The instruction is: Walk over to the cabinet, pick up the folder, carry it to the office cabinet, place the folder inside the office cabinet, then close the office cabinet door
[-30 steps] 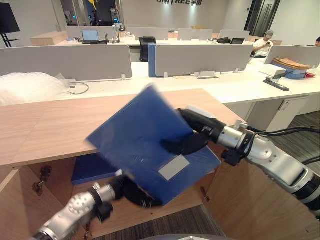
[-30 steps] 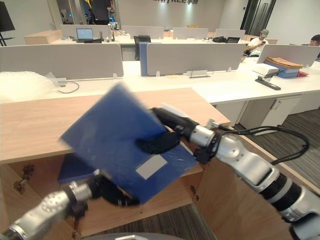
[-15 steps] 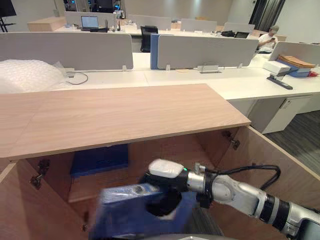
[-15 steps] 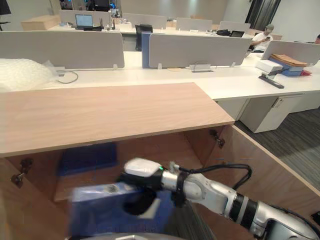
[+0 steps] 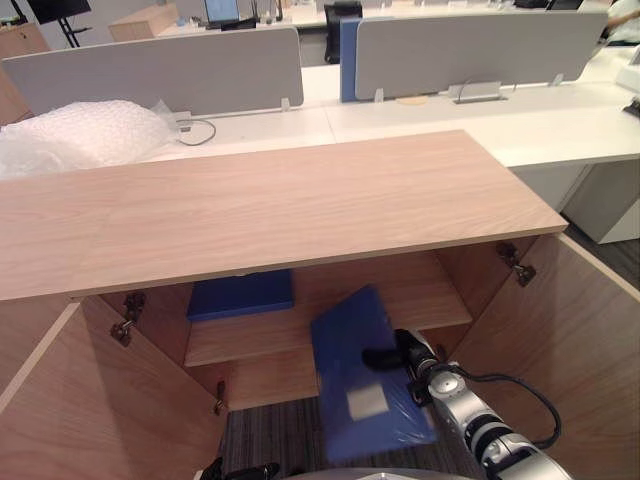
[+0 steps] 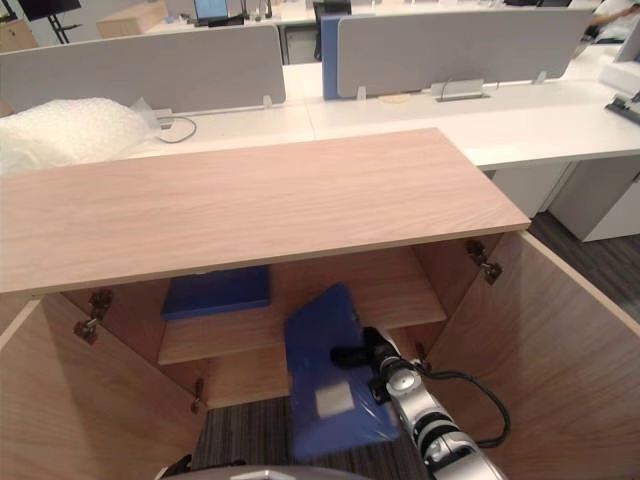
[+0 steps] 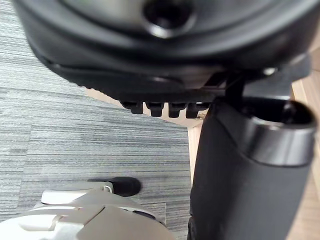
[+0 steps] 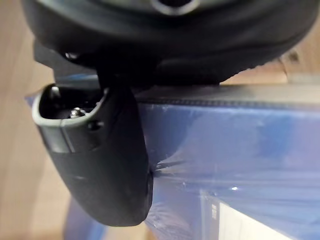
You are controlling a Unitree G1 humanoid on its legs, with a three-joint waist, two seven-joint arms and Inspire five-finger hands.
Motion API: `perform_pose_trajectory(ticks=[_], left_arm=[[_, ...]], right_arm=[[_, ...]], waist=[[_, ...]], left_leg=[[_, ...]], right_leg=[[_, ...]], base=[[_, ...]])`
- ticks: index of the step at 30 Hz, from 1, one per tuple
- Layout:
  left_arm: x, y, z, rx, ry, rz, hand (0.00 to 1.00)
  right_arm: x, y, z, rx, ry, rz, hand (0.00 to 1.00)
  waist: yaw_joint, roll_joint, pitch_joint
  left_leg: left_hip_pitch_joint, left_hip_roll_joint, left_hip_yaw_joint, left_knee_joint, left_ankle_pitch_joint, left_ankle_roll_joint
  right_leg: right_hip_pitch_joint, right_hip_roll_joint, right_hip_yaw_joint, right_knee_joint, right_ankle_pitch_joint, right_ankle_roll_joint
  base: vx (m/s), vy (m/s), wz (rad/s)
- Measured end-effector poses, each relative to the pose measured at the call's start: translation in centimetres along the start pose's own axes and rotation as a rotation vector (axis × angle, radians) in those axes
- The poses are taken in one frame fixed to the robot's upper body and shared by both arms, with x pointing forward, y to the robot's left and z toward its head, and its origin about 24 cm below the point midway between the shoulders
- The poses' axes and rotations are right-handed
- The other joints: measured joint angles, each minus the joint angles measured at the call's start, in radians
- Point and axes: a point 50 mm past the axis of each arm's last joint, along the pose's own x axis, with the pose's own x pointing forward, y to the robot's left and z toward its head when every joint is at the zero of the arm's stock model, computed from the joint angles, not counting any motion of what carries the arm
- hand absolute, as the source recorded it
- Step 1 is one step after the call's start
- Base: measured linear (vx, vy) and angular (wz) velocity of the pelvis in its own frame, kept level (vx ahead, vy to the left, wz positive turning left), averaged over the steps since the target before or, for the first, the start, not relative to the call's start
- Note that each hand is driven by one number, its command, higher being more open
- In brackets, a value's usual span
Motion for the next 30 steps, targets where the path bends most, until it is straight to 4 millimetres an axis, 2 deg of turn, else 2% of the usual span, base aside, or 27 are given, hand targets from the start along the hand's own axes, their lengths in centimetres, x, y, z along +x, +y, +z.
perform_pose_trajectory(ticks=[1, 3, 4, 6, 7, 9, 12, 15, 16, 17, 18, 19, 21, 22, 24, 28, 30], left_arm=[[0.0, 0.0, 0.0, -0.005, -0.001, 0.002, 1.00], [0.0, 0.0, -0.2, -0.041, 0.013, 0.014, 1.00], [0.0, 0.0, -0.2, -0.049, 0.015, 0.016, 1.00], [-0.1, -0.1, -0.1, -0.064, 0.011, 0.016, 1.00], [-0.1, -0.2, -0.2, -0.072, 0.014, 0.015, 1.00], [-0.1, -0.6, -0.1, -0.080, 0.013, 0.008, 1.00], [-0.1, -0.8, 0.2, -0.082, -0.001, 0.002, 1.00], [-0.1, -0.9, 1.1, -0.103, -0.032, -0.001, 1.00], [0.0, -1.0, 2.3, -0.117, -0.073, -0.001, 1.00], [0.0, -1.0, 3.6, -0.133, -0.115, 0.005, 1.00], [0.1, -1.1, 4.1, -0.140, -0.131, 0.010, 1.00], [0.1, -1.4, 4.9, -0.157, -0.146, 0.011, 1.00], [0.0, -2.0, 5.0, -0.190, -0.143, 0.007, 1.00], [-0.1, -2.2, 4.9, -0.197, -0.139, 0.002, 1.00], [-0.2, -3.1, 4.9, -0.248, -0.128, -0.017, 1.00], [-0.2, -3.3, 5.5, -0.337, -0.118, -0.011, 1.00], [-0.3, -3.6, 6.5, -0.389, -0.147, -0.011, 1.00]], right_arm=[[0.0, 0.0, 0.0, 0.045, 0.005, -0.007, 0.00], [0.2, 0.1, 0.0, 0.344, 0.024, -0.038, 0.00], [0.2, 0.1, 0.1, 0.400, 0.024, -0.043, 0.00], [0.2, -0.8, 0.4, 0.625, 0.009, -0.091, 0.00], [0.3, -1.1, 0.6, 0.667, -0.002, -0.103, 0.00], [0.6, -2.3, 2.3, 0.773, -0.075, -0.155, 0.00], [0.8, -3.8, 4.5, 0.884, -0.155, -0.206, 0.00], [0.9, -6.0, 9.4, 1.033, -0.316, -0.239, 0.00], [0.7, -7.1, 12.5, 1.080, -0.416, -0.243, 0.00], [0.0, -8.1, 15.8, 1.118, -0.519, -0.234, 0.00], [-0.5, -8.5, 17.4, 1.132, -0.576, -0.225, 0.00], [-1.7, -9.3, 20.2, 1.174, -0.684, -0.196, 0.00], [-3.4, -9.5, 24.1, 1.213, -0.806, -0.135, 0.00], [-3.9, -9.5, 25.2, 1.221, -0.832, -0.115, 0.00], [-5.7, -9.4, 28.7, 1.243, -0.922, -0.059, 0.00], [-7.5, -9.5, 31.8, 1.252, -0.991, -0.028, 0.00], [-8.3, -9.3, 33.3, 1.266, -1.014, -0.005, 0.00]], waist=[[0.001, 0.001, 0.001], [0.005, 0.007, 0.005], [0.005, 0.008, 0.006], [0.007, 0.015, 0.010], [0.008, 0.019, 0.012], [0.008, 0.038, 0.024], [0.008, 0.054, 0.040], [0.010, 0.077, 0.116], [0.011, 0.089, 0.173], [0.019, 0.104, 0.219], [0.022, 0.112, 0.243], [0.024, 0.127, 0.289], [0.025, 0.143, 0.332], [0.027, 0.145, 0.339], [0.029, 0.147, 0.346], [0.032, 0.148, 0.358], [0.036, 0.148, 0.364]], left_leg=[[0.000, 0.000, 0.000, 0.000, 0.000, 0.000], [-0.004, -0.002, -0.007, 0.000, -0.001, 0.002], [-0.007, -0.003, -0.011, -0.001, -0.001, 0.002], [-0.021, -0.007, -0.028, 0.000, 0.001, 0.005], [-0.023, -0.009, -0.030, -0.001, 0.001, 0.005], [-0.033, -0.014, -0.037, -0.001, 0.005, 0.012], [-0.047, -0.018, -0.056, -0.001, 0.013, 0.023], [-0.084, -0.010, -0.067, 0.033, 0.018, 0.033], [-0.146, -0.003, -0.074, 0.116, -0.008, 0.030], [-0.236, 0.010, -0.076, 0.224, -0.043, 0.027], [-0.279, 0.015, -0.078, 0.281, -0.061, 0.026], [-0.351, 0.024, -0.083, 0.390, -0.098, 0.031], [-0.468, 0.038, -0.086, 0.543, -0.154, 0.027], [-0.502, 0.043, -0.085, 0.582, -0.167, 0.023], [-0.638, 0.054, -0.088, 0.698, -0.201, 0.010], [-0.758, 0.056, -0.076, 0.807, -0.229, 0.011], [-0.807, 0.054, -0.057, 0.836, -0.233, 0.013]], right_leg=[[0.000, 0.000, 0.000, 0.000, 0.000, 0.000], [-0.001, -0.002, -0.005, -0.005, 0.000, 0.000], [-0.001, -0.004, -0.009, -0.008, 0.000, 0.000], [-0.001, -0.009, -0.028, -0.016, 0.001, 0.002], [-0.001, -0.011, -0.029, -0.018, 0.001, 0.003], [-0.003, -0.017, -0.038, -0.025, 0.006, 0.011], [-0.007, -0.019, -0.056, -0.025, 0.009, 0.015], [-0.026, -0.020, -0.066, -0.010, 0.015, 0.018], [-0.069, -0.016, -0.072, 0.038, 0.009, 0.017], [-0.145, -0.008, -0.077, 0.125, -0.015, 0.013], [-0.185, -0.004, -0.079, 0.179, -0.034, 0.012], [-0.255, 0.007, -0.081, 0.291, -0.073, 0.010], [-0.380, 0.019, -0.083, 0.456, -0.132, 0.006], [-0.416, 0.023, -0.083, 0.495, -0.145, 0.003], [-0.559, 0.033, -0.082, 0.624, -0.188, 0.000], [-0.694, 0.034, -0.062, 0.763, -0.229, -0.004], [-0.760, 0.029, -0.043, 0.817, -0.241, -0.003]], base=[[0.00, 0.000, 0.00], [0.00, 0.000, 0.00], [0.01, 0.011, 0.14], [0.01, 0.017, 0.21], [0.00, 0.024, 0.14], [-0.02, 0.027, 0.11], [-0.04, 0.018, 0.18], [-0.09, 0.009, 0.16], [-0.22, -0.002, 0.10], [-0.26, -0.010, 0.08], [-0.26, -0.027, 0.05], [-0.21, -0.036, 0.04], [-0.30, -0.057, -0.04], [-0.32, -0.069, -0.07], [-0.25, -0.051, -0.05], [-0.18, 0.021, -0.06], [-0.11, 0.061, -0.09]])
